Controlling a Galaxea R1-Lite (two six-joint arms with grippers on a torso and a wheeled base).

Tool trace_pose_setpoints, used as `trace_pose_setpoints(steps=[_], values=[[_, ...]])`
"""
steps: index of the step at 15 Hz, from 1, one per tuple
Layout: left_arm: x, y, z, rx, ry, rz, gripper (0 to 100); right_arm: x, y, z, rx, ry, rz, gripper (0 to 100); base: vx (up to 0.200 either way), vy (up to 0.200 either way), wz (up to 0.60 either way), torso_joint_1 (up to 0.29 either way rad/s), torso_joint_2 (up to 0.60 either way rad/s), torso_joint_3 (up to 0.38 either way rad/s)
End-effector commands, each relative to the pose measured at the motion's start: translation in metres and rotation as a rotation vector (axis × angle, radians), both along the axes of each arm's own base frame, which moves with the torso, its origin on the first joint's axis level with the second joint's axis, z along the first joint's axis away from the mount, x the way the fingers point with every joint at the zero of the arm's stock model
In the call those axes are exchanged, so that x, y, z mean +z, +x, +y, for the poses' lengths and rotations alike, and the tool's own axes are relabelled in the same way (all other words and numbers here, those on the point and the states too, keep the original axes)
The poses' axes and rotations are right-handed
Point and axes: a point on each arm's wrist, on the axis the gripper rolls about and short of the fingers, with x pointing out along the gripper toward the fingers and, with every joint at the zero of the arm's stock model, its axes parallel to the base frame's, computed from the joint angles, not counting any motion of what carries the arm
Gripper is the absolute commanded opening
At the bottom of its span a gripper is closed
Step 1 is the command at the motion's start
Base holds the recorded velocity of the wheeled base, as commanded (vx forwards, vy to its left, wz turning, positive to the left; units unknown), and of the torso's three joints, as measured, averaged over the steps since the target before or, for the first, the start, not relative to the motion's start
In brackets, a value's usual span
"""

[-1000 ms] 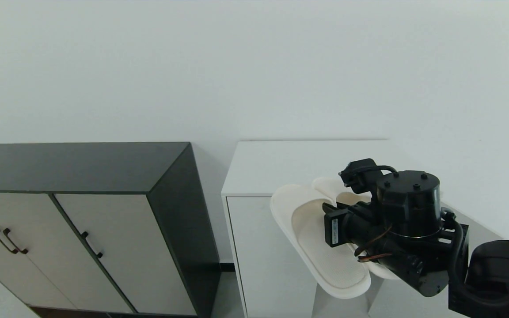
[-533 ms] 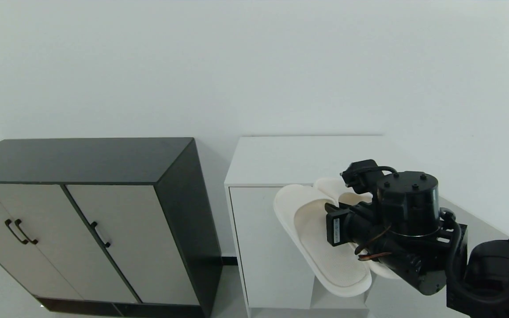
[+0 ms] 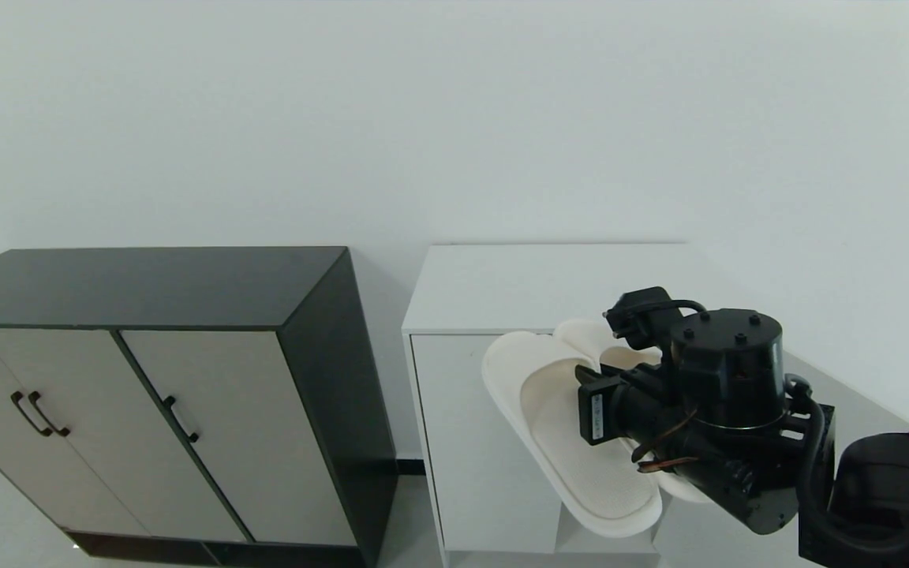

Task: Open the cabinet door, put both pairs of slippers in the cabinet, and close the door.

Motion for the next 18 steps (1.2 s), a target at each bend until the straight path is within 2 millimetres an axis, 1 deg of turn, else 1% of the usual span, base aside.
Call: trace_pose_setpoints(steps=[1,15,18], values=[[0.0000,0.0001,0.0000,-0.001,0.000,0.001,0,-0.0014,0.0005,0.0006,0.000,-0.003,0.003,0,0.000,-0.200,0.00,-0.007,0.00,0.002],[0.0000,0.0001,0.0000,-0.001,0.000,0.001,0,-0.0033,0.0000,0.0000,0.000,-0.004,0.004,0,0.000,-0.200,0.00,0.003,0.00,0.002],[0.0000,0.0001,0.0000,-0.001,0.000,0.001,0,-0.0037,-0.0001,-0.0002,-0.001,-0.007,0.004,0,0.000,0.000,0.00,0.000,0.00,0.000]])
